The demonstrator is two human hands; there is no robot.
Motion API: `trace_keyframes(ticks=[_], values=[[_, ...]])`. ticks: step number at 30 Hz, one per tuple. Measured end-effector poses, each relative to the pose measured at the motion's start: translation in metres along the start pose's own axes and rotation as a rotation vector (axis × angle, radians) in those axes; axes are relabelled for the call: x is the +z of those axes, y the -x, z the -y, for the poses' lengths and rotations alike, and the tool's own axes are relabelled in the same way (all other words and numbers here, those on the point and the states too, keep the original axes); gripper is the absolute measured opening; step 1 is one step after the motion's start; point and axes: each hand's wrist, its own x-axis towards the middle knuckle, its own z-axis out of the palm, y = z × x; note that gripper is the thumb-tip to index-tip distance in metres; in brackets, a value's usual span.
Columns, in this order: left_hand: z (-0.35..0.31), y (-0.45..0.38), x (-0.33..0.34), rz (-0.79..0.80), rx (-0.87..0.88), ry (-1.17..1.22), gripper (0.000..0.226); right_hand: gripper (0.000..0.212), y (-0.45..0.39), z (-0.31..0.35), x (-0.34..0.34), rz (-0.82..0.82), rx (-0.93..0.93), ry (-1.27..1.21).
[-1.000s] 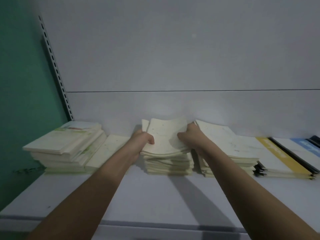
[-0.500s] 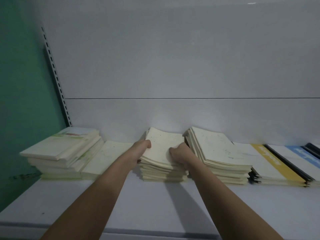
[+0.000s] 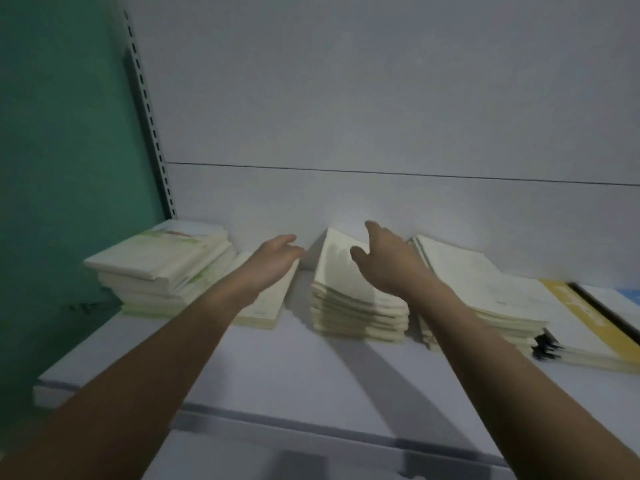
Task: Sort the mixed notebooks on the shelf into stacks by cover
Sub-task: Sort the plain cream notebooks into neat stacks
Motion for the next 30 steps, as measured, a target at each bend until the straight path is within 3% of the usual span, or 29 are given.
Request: trace_keyframes(ticks=[2,5,10,12,15,17,19,23,26,28,30], values=[[0.013,0.011,-0.025,-0.065,0.061,-0.063,0.038,0.039,0.010,0.028,0.001,-0.095,-0.138,-0.119],[0.047,0.027,-0.052,-0.171,0.075,-0.071,0.022,0.023,0.018,0.063,0.034,-0.012,-0.248,-0.231],[0.126,0.055,-0.086,-0.282,0.086,-0.140,0.023,0.026,0.014,0.099,0.116,0.190,-0.286,-0.160],[0.153,0.055,-0.103,-0.297,0.074,-0.142,0.026,0.043,0.006,0.111,0.144,0.168,-0.296,-0.038],[0.182,0.054,-0.122,-0.222,0.055,-0.076,0.023,0.079,-0.010,0.127,0.177,0.133,-0.266,0.124],[0.191,0.053,-0.132,-0.175,0.035,0.038,0.022,0.090,-0.018,0.130,0.192,0.211,-0.187,0.190],[0.196,0.050,-0.136,-0.170,0.017,0.145,0.022,0.083,-0.017,0.131,0.199,0.254,-0.149,0.257],[0.199,0.047,-0.136,-0.109,0.063,0.222,0.020,0.060,0.000,0.146,0.197,0.134,-0.128,0.301],[0.195,0.052,-0.142,-0.086,0.060,0.332,0.024,0.048,0.025,0.153,0.198,0.131,-0.116,0.260],[0.187,0.057,-0.145,0.023,-0.009,0.482,0.027,0.044,0.042,0.155,0.194,0.010,-0.017,0.076],[0.174,0.059,-0.151,0.277,-0.215,0.762,0.040,0.040,0.056,0.161,0.186,-0.213,0.025,-0.067]])
